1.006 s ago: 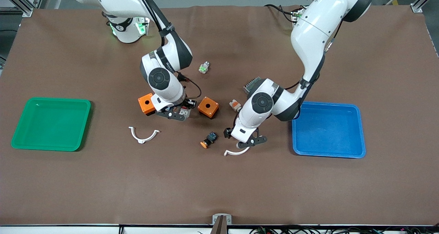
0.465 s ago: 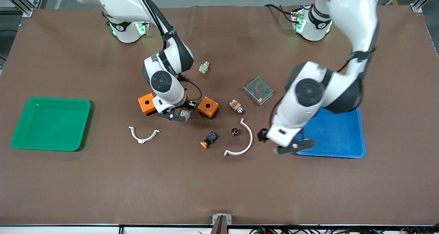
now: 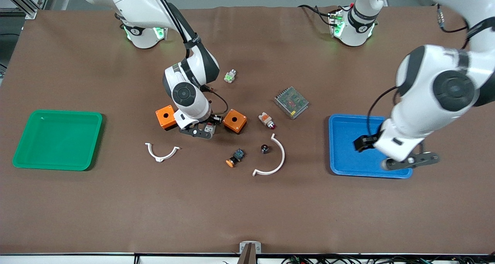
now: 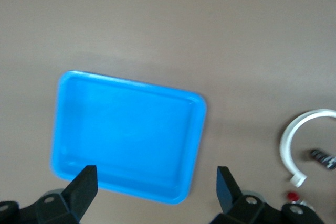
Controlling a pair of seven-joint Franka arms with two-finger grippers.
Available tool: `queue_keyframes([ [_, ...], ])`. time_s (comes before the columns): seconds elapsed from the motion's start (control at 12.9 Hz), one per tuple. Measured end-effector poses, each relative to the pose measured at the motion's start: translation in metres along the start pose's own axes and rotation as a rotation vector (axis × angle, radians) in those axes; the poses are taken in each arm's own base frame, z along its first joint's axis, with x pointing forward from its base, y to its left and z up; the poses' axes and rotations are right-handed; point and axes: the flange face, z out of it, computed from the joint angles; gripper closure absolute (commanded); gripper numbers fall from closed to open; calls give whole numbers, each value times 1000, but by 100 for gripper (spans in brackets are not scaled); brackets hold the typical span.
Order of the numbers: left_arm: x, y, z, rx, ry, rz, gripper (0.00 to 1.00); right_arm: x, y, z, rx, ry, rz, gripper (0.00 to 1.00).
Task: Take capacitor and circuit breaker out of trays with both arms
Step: 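Open the left gripper and withdraw it while the right gripper releases the breaker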
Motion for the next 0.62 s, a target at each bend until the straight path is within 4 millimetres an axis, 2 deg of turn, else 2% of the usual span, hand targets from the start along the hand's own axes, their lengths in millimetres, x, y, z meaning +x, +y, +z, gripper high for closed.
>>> queue_keyframes([
  [0.15,-9,-34,-32,14,-1,1,0,-2,0,-5,-17,-28,-3,0],
  [0.23,-15,-46,-46,20,1,3,0,-4,-2,-16,-26,-48,-6,0],
  [0.31,-21,-58,-60,25,2,5,0,-5,-3,-36,-31,-68,-10,0],
  [0.46,-32,-79,-84,33,10,20,0,-9,0,-96,-28,-104,-16,0],
  [0.62,-43,-89,-102,40,13,43,0,-12,18,-166,-10,-130,-13,0],
])
